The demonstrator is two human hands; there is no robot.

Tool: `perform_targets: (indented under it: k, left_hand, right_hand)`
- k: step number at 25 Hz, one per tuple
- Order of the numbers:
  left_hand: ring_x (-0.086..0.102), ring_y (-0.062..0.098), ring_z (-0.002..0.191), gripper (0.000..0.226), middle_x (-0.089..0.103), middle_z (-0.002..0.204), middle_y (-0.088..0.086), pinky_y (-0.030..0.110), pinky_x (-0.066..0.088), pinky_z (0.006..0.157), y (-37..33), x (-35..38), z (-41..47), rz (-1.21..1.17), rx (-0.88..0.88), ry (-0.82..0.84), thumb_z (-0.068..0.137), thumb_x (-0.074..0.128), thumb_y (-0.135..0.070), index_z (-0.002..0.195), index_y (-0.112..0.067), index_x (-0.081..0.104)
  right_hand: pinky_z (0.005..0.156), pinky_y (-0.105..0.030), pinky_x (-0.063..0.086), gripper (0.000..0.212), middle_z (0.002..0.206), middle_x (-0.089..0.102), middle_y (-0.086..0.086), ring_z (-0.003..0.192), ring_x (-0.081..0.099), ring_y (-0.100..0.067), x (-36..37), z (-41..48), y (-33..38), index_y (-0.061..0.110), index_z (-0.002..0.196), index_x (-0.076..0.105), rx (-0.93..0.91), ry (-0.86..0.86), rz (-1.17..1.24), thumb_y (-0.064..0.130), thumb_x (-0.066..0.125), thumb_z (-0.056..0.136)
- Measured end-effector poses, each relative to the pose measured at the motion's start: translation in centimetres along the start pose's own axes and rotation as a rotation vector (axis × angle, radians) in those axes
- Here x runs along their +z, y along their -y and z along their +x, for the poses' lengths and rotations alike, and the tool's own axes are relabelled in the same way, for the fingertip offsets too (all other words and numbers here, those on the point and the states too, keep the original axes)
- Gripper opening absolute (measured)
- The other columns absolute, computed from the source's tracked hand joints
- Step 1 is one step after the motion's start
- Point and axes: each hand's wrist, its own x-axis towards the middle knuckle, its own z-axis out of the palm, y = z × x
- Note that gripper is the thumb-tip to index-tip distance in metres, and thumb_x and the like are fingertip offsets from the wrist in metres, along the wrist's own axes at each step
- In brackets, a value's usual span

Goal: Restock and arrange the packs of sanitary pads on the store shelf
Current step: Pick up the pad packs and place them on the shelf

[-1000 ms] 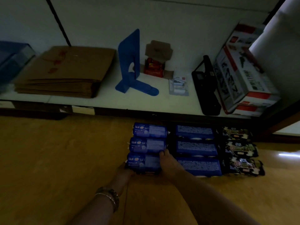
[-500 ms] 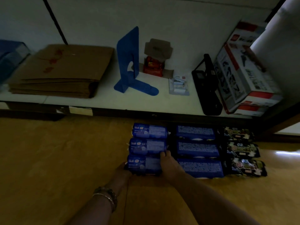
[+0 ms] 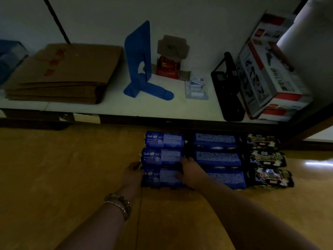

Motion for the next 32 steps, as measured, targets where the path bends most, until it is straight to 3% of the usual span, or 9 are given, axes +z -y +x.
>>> perform_targets:
  k: [6,9,11,14,17,21,24,28,32]
  left_hand:
    - [0.057,0.035,0.102,0.032,0.058,0.120,0.022,0.039,0.050,0.085,-0.3,1.2,0.8,0.345,0.279,-0.213,0.089,0.052,-0.002,0.121,-0.003,0.056]
    - [0.057,0.032,0.103,0.027,0.057,0.119,0.016,0.041,0.049,0.088,-1.4,2.7,-0.2,0.373,0.409,-0.194,0.088,0.054,-0.003,0.114,-0.005,0.059]
    - [0.054,0.023,0.105,0.025,0.054,0.118,0.007,0.032,0.046,0.088,-3.4,3.3,-2.7,0.317,0.471,-0.117,0.089,0.054,-0.002,0.113,-0.008,0.058]
    - [0.052,0.014,0.104,0.030,0.051,0.116,0.000,0.021,0.043,0.085,-8.1,2.7,-8.1,0.214,0.545,0.004,0.088,0.051,0.005,0.103,-0.022,0.056]
    - [0.054,-0.002,0.093,0.045,0.054,0.102,-0.017,0.010,0.041,0.085,-13.5,0.2,-13.1,0.159,0.573,0.044,0.088,0.050,0.005,0.091,-0.040,0.050]
    - [0.050,-0.023,0.087,0.046,0.050,0.100,-0.022,-0.004,0.037,0.072,-19.9,-4.2,-20.8,0.172,0.643,0.080,0.088,0.052,0.007,0.090,-0.039,0.049]
    - [0.053,-0.016,0.092,0.044,0.054,0.103,-0.014,-0.001,0.040,0.072,-23.5,-7.0,-26.3,0.176,0.704,0.068,0.083,0.055,0.008,0.093,-0.035,0.052]
    - [0.058,-0.011,0.085,0.048,0.061,0.096,-0.013,0.002,0.043,0.070,-29.2,-9.5,-34.2,0.148,0.640,0.049,0.081,0.056,0.013,0.091,-0.034,0.055]
    - [0.061,0.010,0.070,0.031,0.068,0.079,-0.013,0.014,0.046,0.062,-36.5,-12.4,-42.6,0.006,0.576,0.070,0.084,0.059,-0.003,0.094,-0.032,0.060]
  right_hand:
    - [0.101,-0.030,0.036,0.041,0.137,0.036,-0.015,0.119,0.044,-0.025,-1.1,-0.9,0.2,0.011,0.136,0.038,-0.011,-0.096,0.070,0.022,0.045,0.098]
    - [0.095,-0.024,0.038,0.032,0.131,0.041,-0.011,0.112,0.048,-0.020,-1.7,-2.2,0.6,0.011,0.128,0.047,-0.016,-0.138,0.096,0.021,0.045,0.098]
    - [0.082,-0.017,0.042,0.017,0.119,0.049,-0.007,0.094,0.050,-0.012,-3.4,-3.6,1.8,0.013,0.110,0.055,-0.026,-0.248,0.168,0.018,0.044,0.098]
    - [0.061,-0.005,0.040,0.012,0.091,0.056,0.001,0.070,0.047,0.001,-8.9,-6.9,6.1,0.013,0.090,0.058,-0.010,-0.481,0.489,0.015,0.048,0.096]
    - [0.067,-0.005,0.044,0.017,0.083,0.060,0.011,0.075,0.058,-0.002,-14.0,-10.9,10.2,0.025,0.083,0.058,-0.069,-0.694,0.860,0.011,0.055,0.092]
    - [0.070,-0.014,0.050,0.023,0.070,0.066,0.012,0.074,0.063,-0.006,-20.2,-16.6,14.7,0.022,0.077,0.063,-0.090,-0.801,1.224,0.003,0.056,0.089]
    - [0.072,-0.018,0.052,0.024,0.070,0.066,0.011,0.073,0.065,-0.010,-25.1,-20.7,17.8,0.018,0.079,0.063,-0.120,-0.766,1.295,0.000,0.053,0.090]
    - [0.065,-0.014,0.049,0.026,0.069,0.067,0.012,0.067,0.064,-0.004,-31.7,-27.9,21.4,0.020,0.079,0.062,-0.122,-0.783,1.246,-0.002,0.053,0.089]
    - [0.066,-0.014,0.048,0.019,0.068,0.067,0.012,0.067,0.061,-0.003,-38.8,-36.0,24.7,0.024,0.075,0.062,-0.099,-0.884,1.181,0.007,0.061,0.081]
